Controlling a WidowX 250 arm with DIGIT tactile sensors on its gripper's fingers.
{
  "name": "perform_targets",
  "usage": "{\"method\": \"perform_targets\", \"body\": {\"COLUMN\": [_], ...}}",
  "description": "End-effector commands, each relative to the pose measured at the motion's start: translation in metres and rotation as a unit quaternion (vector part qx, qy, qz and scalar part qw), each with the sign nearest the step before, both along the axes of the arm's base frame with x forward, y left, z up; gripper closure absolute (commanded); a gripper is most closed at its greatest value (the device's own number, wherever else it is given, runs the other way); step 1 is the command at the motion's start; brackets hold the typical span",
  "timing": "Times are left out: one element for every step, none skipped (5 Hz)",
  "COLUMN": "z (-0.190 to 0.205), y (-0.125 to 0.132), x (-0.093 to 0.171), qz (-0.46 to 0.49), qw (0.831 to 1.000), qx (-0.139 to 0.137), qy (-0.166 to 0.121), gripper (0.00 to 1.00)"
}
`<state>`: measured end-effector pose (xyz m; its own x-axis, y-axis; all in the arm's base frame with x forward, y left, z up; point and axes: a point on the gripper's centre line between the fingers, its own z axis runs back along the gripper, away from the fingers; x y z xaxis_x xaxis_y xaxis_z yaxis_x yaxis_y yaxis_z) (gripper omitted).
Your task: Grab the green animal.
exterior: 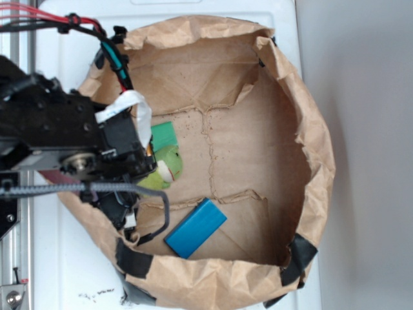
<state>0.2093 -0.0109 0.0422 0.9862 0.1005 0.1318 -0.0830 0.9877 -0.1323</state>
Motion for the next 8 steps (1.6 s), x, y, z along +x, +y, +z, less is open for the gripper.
{"method": "perform_targets", "body": {"z": [0.0033,0.0041,0.0032,0.0043,0.0041,0.0025,0.0022,0.0026], "y": [-0.0032,-0.0023,-0.0039,-0.0015,-0.0010,-0.0030,-0.0040,-0.0035], "x": [0.0105,0.0106,0.0091,0.0126,0.0161,0.0182,0.0183,0.0159], "qz": [0.000,0.004,0.001,0.008,0.015,0.023,0.027,0.027], "qw": [1.000,1.000,1.000,1.000,1.000,1.000,1.000,0.999], "qx": [0.002,0.001,0.004,0.000,0.000,0.005,0.008,0.007], "qy": [-0.011,-0.013,-0.014,-0.012,-0.010,-0.011,-0.013,-0.019], "gripper": [0.00,0.00,0.00,0.00,0.00,0.00,0.00,0.00]}}
